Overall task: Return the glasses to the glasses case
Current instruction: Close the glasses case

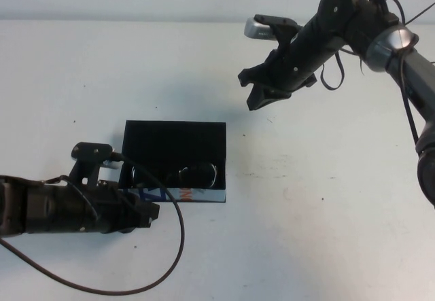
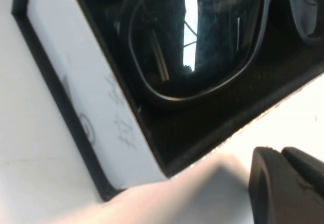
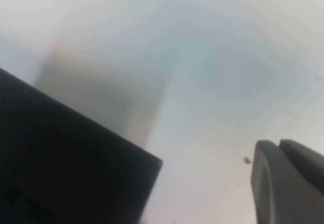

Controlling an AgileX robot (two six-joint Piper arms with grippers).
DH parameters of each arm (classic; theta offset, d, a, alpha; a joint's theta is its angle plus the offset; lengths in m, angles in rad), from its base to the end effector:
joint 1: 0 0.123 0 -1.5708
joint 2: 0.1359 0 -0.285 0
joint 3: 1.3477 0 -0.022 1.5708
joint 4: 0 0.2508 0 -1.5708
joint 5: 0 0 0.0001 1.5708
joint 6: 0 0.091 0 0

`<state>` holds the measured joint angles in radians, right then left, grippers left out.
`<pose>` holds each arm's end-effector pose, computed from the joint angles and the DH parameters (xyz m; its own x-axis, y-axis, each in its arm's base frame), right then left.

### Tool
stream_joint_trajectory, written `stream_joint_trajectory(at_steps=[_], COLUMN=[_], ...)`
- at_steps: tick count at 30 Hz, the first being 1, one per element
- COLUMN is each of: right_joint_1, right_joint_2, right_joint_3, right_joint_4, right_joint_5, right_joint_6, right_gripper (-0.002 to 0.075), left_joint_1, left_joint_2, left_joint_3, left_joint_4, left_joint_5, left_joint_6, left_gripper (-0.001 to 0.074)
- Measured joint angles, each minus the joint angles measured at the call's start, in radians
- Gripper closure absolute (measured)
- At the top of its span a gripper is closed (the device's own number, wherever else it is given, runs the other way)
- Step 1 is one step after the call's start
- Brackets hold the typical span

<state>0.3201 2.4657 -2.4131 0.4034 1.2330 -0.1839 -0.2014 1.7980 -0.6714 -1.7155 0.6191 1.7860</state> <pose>0.4897 0.1979 0.2223 -0.8551 -0.3259 -0.4033 -0.4665 0.8230 0.3240 0.2750 -0.1096 0.1244 -0.7700 0.1891 -0.6094 0.5267 0.7274 -0.4398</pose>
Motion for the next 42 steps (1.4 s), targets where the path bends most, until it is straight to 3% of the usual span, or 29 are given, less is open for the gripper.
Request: stream_joint_trajectory(at_steps=[36,42], right_joint_1=[0.051,0.082], right_joint_2=[0.056,-0.015], right_joint_3=[0.009,0.104], right_joint_4=[0.192,0.190], right_joint_5=[0.000,-0.004], right_joint_6=[-0.096,-0.138], right_gripper=[0.0737,0.0737], left_joint_1=[0.000,0.000], left_joint_2=[0.000,0.000], left_joint_3=[0.000,0.000], left_joint_4=[0.000,0.000], left_joint_5=[0.000,0.000], left_joint_6=[-0.007,-0.008], left_gripper=[0.0735,0.0735])
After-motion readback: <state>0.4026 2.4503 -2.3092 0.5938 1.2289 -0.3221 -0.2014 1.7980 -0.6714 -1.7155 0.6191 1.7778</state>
